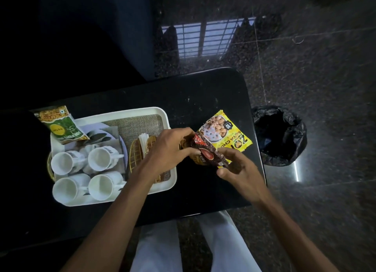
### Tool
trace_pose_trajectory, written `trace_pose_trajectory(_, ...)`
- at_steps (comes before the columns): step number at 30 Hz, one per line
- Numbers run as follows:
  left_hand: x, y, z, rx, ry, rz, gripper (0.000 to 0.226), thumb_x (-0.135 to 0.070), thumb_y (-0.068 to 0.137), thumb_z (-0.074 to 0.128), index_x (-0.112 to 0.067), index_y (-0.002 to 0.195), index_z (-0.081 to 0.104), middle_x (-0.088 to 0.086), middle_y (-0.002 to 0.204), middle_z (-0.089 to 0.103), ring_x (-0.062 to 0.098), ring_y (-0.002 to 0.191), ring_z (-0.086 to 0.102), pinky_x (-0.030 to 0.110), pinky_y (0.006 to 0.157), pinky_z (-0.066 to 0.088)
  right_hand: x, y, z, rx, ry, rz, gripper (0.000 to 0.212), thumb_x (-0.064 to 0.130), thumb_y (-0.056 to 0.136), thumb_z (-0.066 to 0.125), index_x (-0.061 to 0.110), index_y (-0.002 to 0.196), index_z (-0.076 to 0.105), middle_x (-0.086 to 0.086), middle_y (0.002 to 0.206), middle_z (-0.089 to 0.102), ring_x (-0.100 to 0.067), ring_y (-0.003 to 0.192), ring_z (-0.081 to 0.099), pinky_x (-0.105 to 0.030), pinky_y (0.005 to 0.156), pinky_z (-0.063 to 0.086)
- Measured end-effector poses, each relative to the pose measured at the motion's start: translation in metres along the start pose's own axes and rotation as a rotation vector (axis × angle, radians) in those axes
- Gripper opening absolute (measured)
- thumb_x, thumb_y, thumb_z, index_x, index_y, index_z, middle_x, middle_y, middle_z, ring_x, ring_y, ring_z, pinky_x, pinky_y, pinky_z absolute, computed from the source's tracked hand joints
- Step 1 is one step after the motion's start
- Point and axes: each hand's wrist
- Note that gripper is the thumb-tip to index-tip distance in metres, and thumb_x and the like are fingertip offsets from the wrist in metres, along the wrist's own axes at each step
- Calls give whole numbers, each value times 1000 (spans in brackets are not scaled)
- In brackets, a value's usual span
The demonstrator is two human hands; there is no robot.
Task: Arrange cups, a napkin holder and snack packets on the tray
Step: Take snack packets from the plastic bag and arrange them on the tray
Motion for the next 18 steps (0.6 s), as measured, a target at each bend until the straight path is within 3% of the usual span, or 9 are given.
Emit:
trace_pose_trajectory(2, -5, -5, -5, -28, -80, -12, 32, -35, 80, 83, -22, 105, 70, -15, 97, 73, -6, 85, 64, 7, 70, 45, -2, -2, -2, 18, 48, -16, 88, 66, 53, 85, 29, 128, 59, 10, 128, 65, -8, 122, 60, -26, 100, 49)
trace_pose_trajectory(5, -14, -14, -12, -97, -210, -37, 31, -38, 79, 83, -23, 104, 72, -14, 98, 77, -4, 90, 70, 16, 77, 55, 1, -4, 2, -12, 56, -87, 79, 41, 59, 92, 28, 129, 58, 9, 128, 67, -9, 123, 60, -31, 104, 49)
trace_pose_trajectory(9, -21, -29, -22, -188, -384, -56, 32, -44, 78, 81, -26, 104, 73, -15, 96, 77, -3, 90, 71, 19, 80, 57, 15, -1, 18, -119, 51, -209, 59, 33, 71, 84, 24, 125, 61, 9, 122, 70, -8, 116, 65, -19, 93, 52)
trace_pose_trajectory(14, -14, -46, -38, -312, -499, -118, 42, -52, 78, 78, -27, 110, 71, -15, 102, 77, 2, 97, 72, 34, 86, 61, 40, 16, 49, -133, 56, -292, 39, 20, 85, 75, 16, 122, 63, 4, 116, 72, -12, 110, 68, -30, 91, 56)
trace_pose_trajectory(18, -7, -57, -45, -462, -599, -168, 43, -51, 82, 75, -29, 119, 69, -13, 111, 75, 4, 106, 70, 34, 89, 60, 60, 28, 68, -135, 45, -331, 30, 25, 88, 72, 20, 117, 65, 9, 111, 74, -8, 104, 70, -23, 84, 58)
Point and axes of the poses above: each hand's wrist, its own y-axis towards the middle knuckle, its own z-axis out of the palm, x = y × z
